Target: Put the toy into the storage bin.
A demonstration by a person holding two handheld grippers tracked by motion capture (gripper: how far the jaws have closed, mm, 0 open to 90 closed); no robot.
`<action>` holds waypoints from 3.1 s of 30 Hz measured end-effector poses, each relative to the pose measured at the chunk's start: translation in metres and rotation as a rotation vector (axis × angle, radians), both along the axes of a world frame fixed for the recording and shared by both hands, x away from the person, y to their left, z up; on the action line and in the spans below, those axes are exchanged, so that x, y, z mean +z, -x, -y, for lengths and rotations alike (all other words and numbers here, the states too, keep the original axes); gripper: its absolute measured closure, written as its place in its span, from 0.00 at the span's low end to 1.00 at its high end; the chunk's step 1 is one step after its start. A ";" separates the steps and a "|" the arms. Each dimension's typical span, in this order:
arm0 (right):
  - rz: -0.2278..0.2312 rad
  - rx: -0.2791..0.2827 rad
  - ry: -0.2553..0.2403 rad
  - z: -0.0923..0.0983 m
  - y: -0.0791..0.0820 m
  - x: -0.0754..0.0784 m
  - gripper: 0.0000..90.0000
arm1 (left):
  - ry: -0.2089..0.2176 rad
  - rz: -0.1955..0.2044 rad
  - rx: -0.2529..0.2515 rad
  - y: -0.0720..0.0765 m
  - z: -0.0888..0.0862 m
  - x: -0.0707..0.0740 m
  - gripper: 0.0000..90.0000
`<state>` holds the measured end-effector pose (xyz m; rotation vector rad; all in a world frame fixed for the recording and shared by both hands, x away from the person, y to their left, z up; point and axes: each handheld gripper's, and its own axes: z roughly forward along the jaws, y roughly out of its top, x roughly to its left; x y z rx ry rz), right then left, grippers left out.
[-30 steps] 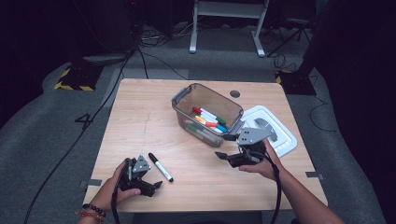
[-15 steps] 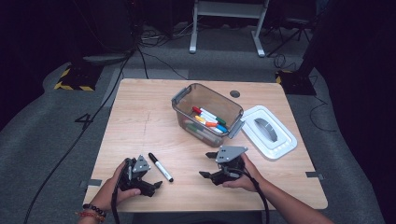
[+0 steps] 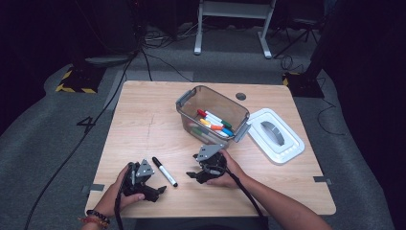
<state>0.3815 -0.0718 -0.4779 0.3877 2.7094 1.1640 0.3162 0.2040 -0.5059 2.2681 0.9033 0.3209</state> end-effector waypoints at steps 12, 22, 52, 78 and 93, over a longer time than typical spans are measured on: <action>-0.002 -0.065 0.027 0.055 0.000 0.000 0.34 | -0.004 0.004 0.124 -0.014 0.001 0.000 0.00; -0.029 -0.143 0.026 0.110 0.006 -0.006 0.35 | -0.003 0.006 0.177 -0.041 -0.008 0.000 0.00; 0.056 -0.231 0.006 0.025 -0.022 -0.019 0.46 | -0.008 0.003 0.041 -0.045 0.024 0.001 0.01; -0.090 -0.056 0.082 0.057 0.003 -0.010 0.86 | -0.006 0.002 0.034 -0.030 0.021 0.001 0.01; -0.062 0.023 0.053 0.031 0.005 -0.014 0.73 | -0.006 0.002 0.033 -0.030 0.021 0.000 0.01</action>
